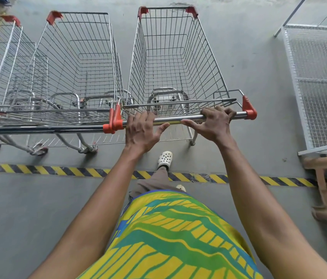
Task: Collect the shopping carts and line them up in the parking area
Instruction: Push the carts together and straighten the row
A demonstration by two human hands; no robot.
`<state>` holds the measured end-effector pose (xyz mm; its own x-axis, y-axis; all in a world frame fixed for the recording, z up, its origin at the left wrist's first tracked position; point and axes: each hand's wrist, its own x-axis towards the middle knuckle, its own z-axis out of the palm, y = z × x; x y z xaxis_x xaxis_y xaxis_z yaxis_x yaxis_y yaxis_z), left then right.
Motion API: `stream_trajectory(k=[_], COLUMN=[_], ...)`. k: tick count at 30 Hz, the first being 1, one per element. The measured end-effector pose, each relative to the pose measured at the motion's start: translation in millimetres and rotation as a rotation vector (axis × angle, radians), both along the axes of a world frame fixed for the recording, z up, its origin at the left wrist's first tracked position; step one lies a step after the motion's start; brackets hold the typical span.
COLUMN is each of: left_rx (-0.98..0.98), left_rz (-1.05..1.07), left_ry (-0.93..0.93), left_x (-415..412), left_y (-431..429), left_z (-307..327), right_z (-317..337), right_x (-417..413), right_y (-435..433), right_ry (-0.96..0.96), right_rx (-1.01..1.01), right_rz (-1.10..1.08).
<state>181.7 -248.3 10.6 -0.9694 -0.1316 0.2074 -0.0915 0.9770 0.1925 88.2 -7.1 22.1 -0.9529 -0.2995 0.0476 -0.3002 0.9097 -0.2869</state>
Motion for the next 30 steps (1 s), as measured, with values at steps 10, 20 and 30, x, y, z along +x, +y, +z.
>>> stream_trajectory(k=[10, 20, 30], left_rx=[0.062, 1.64, 1.701], left_rz=[0.065, 0.704, 0.865], left_ry=[0.066, 0.156, 0.112], left_x=[13.0, 52.3, 29.5], left_y=[5.2, 16.7, 18.9], left_z=[-10.8, 16.3, 17.6], right_z=[-0.3, -0.2, -4.5], right_x=[2.7, 5.1, 6.2], right_y=[-0.1, 1.4, 13.2], right_ry=[-0.003, -0.012, 0.039], right_rx=[-0.034, -0.063, -0.055], right_rz=[0.004, -0.005, -0.021])
